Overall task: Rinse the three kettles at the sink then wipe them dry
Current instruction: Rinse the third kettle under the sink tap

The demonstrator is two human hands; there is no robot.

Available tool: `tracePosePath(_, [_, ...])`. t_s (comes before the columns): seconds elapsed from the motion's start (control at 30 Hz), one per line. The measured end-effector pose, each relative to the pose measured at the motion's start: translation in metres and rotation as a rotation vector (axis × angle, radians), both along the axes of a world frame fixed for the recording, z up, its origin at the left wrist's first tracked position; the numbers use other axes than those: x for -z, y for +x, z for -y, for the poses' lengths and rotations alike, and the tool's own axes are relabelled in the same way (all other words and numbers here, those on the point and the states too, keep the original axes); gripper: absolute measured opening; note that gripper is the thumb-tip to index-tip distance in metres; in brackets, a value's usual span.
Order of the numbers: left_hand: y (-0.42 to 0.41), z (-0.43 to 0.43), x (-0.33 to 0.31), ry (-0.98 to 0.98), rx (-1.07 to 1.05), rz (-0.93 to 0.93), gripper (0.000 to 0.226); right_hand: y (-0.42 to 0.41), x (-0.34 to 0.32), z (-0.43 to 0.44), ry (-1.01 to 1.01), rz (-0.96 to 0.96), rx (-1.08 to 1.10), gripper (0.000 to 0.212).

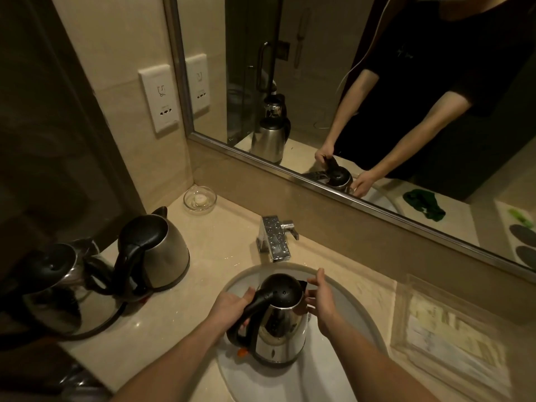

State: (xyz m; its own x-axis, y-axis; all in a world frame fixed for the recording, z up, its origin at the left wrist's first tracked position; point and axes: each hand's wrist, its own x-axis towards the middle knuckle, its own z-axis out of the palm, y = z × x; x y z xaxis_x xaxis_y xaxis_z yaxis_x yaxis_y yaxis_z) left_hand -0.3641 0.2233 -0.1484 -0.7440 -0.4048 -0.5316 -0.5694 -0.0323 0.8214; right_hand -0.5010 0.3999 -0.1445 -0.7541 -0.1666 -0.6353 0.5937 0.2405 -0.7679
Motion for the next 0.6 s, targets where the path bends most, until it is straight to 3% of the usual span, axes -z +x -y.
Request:
tracePosePath(0.33, [0.006,0.009,-0.004,0.148,0.180,0.003,0.068,0.003,-0.013,-0.006,0.015,-0.012,-0.020,0.061])
tracePosePath(0.6, [0.010,0.012,-0.005,0.233,0.261,0.009,0.045,0.009,-0.018,-0.017,0.003,-0.018,-0.024,0.063])
